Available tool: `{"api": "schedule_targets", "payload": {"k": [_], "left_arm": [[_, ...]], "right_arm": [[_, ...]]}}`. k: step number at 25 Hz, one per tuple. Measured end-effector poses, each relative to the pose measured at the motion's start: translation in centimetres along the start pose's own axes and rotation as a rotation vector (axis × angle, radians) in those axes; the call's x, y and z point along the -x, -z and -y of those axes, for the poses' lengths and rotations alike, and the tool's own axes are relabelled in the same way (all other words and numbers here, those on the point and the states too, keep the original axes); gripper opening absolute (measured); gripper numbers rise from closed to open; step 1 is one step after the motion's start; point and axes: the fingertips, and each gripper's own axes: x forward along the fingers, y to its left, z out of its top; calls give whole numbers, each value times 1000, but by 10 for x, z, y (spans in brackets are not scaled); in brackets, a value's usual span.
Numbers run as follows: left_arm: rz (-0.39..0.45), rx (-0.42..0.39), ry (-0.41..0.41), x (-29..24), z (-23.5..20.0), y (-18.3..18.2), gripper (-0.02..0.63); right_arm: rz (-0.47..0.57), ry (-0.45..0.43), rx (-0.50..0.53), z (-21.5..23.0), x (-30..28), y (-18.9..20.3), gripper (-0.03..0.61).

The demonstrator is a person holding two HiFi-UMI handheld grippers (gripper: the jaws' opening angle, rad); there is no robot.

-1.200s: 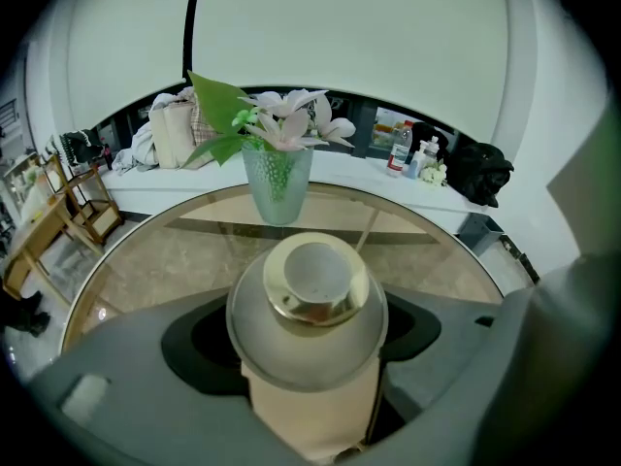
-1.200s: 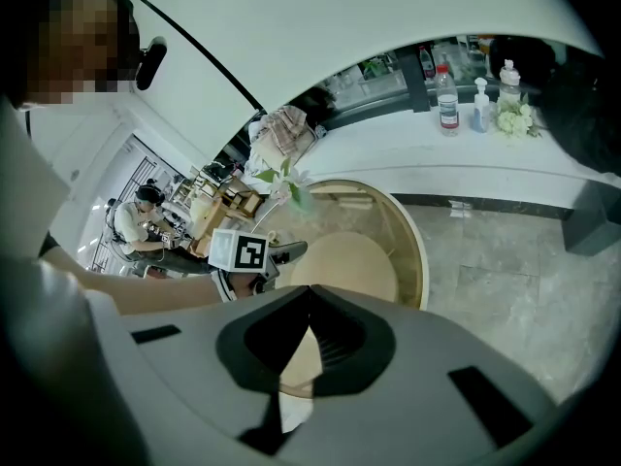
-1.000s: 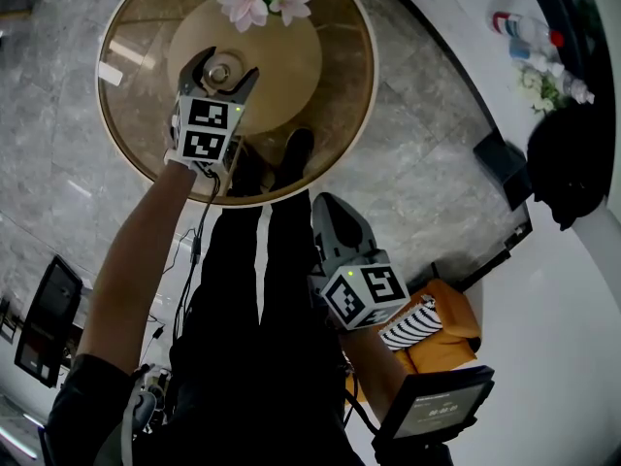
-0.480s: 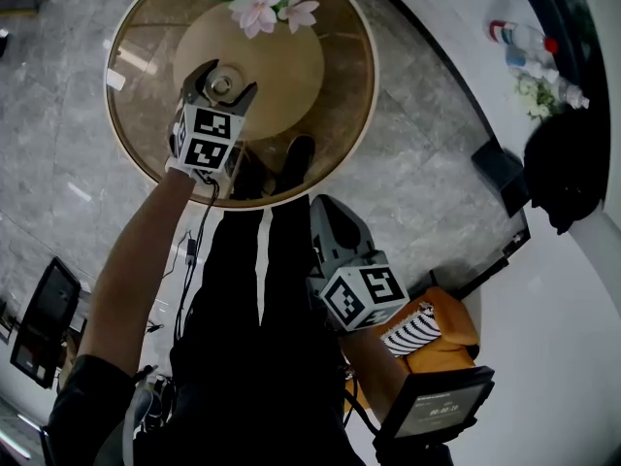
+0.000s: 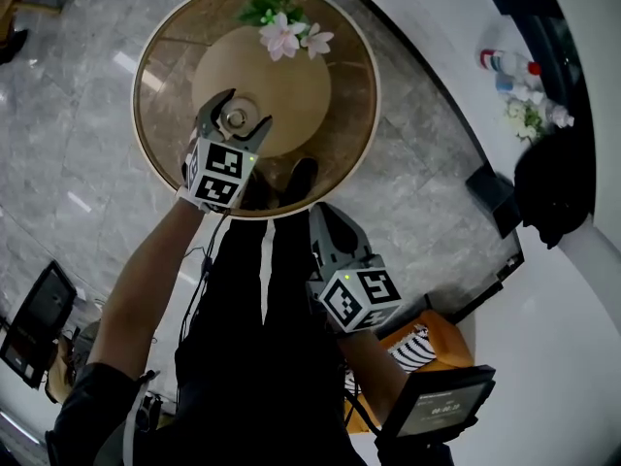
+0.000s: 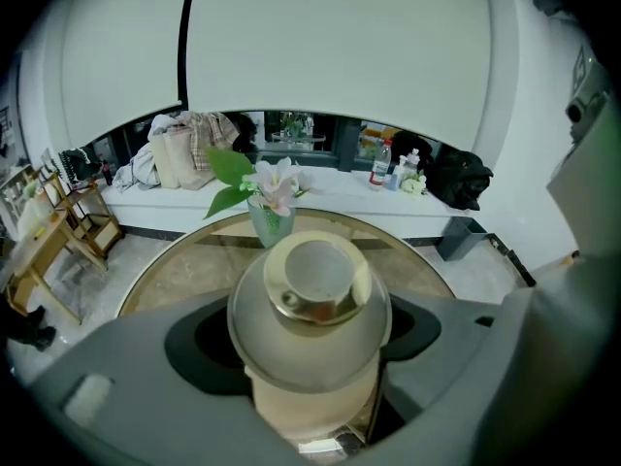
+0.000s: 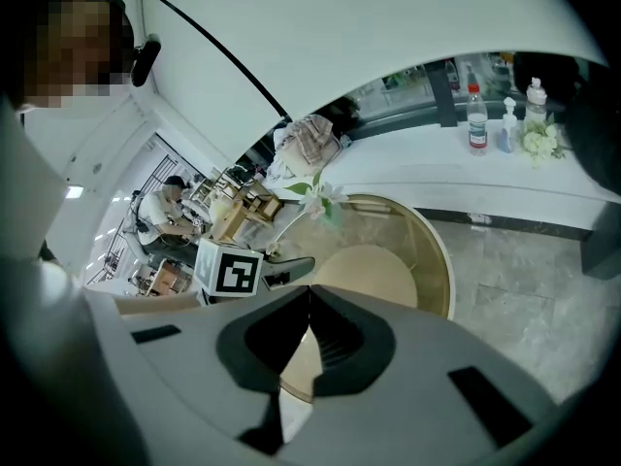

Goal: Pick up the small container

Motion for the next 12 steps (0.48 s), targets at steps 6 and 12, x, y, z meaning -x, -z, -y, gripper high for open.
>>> {"api": "schedule_targets", "payload": {"k": [6,12], "left_arm": [[29,-4,-10,36,5,-21,342],[61,-28,-14,83,20,-42,342]], "right_arm": [[37,-36,29,-21,10,-16,6],[45,-36,57,-33,29,-17,6]]}}
